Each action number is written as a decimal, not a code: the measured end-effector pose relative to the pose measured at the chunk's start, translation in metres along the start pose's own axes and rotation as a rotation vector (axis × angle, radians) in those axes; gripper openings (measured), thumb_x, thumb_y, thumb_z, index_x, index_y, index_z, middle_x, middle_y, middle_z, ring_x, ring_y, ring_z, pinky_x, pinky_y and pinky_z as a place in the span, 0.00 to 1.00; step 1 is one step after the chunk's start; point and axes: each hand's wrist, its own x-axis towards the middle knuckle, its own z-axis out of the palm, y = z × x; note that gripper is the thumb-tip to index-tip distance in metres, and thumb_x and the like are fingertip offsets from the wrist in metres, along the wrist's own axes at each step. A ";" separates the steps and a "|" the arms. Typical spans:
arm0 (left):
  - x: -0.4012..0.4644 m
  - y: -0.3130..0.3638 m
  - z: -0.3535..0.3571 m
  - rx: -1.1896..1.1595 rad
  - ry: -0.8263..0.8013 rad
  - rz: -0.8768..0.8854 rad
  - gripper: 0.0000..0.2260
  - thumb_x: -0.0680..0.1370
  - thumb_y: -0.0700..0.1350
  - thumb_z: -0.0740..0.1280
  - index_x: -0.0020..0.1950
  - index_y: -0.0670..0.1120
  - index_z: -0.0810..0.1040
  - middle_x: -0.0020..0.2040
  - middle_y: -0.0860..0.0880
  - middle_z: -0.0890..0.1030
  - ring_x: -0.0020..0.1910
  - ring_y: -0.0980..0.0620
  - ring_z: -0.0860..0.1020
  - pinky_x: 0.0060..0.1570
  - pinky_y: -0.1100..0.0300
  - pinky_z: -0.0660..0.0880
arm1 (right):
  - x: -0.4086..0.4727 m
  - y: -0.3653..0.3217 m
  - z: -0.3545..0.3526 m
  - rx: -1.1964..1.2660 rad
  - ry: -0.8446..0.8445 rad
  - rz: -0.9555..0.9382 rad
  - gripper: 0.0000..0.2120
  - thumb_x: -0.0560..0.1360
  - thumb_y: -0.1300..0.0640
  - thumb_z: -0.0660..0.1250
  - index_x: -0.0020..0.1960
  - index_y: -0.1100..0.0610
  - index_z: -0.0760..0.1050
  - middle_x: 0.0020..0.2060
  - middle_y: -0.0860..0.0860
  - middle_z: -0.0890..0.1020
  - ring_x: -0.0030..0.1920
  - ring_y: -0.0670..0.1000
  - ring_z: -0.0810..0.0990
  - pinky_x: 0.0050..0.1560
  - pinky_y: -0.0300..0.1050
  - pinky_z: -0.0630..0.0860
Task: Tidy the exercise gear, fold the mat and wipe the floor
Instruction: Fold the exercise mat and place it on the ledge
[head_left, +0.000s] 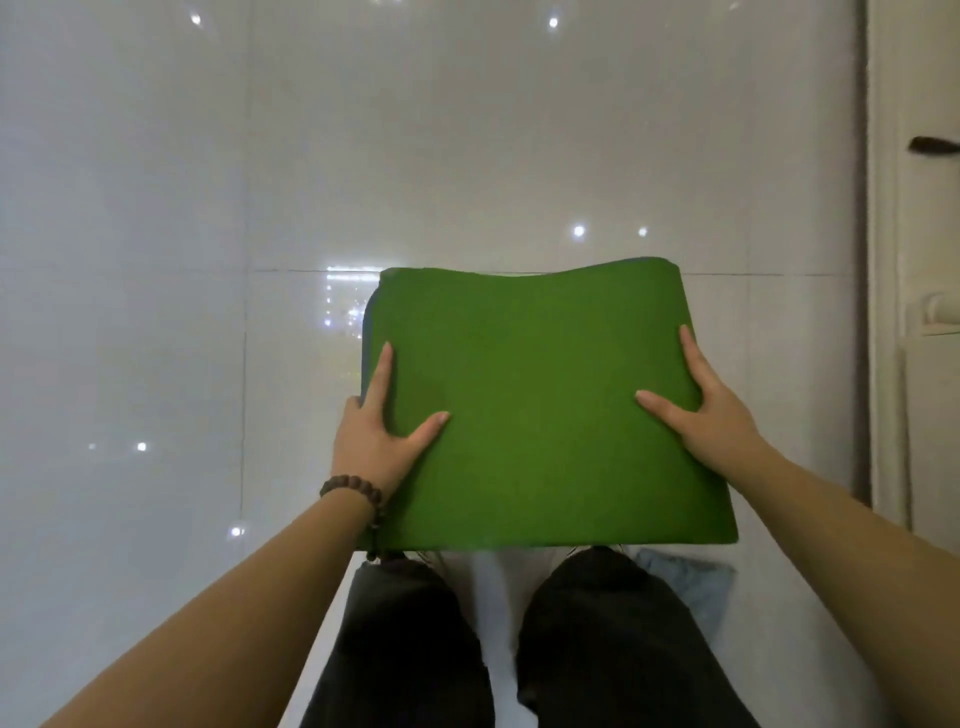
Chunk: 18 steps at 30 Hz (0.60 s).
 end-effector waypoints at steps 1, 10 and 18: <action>-0.019 0.010 -0.019 -0.002 -0.004 -0.006 0.44 0.69 0.62 0.72 0.75 0.69 0.46 0.51 0.47 0.70 0.46 0.50 0.71 0.54 0.57 0.70 | -0.023 -0.012 -0.008 0.008 0.000 0.005 0.43 0.71 0.45 0.70 0.74 0.32 0.45 0.72 0.47 0.65 0.67 0.54 0.70 0.66 0.51 0.68; -0.157 0.144 -0.194 0.008 0.020 0.056 0.43 0.68 0.64 0.72 0.75 0.69 0.48 0.51 0.47 0.72 0.45 0.51 0.72 0.51 0.60 0.71 | -0.201 -0.157 -0.118 0.114 0.016 -0.002 0.42 0.72 0.47 0.70 0.74 0.34 0.46 0.72 0.47 0.66 0.66 0.53 0.71 0.64 0.46 0.67; -0.262 0.241 -0.303 0.029 0.068 0.199 0.42 0.69 0.62 0.72 0.76 0.66 0.51 0.50 0.46 0.71 0.46 0.50 0.71 0.54 0.58 0.70 | -0.340 -0.235 -0.204 0.202 0.103 -0.075 0.42 0.71 0.45 0.71 0.74 0.34 0.48 0.71 0.45 0.67 0.67 0.50 0.70 0.67 0.48 0.67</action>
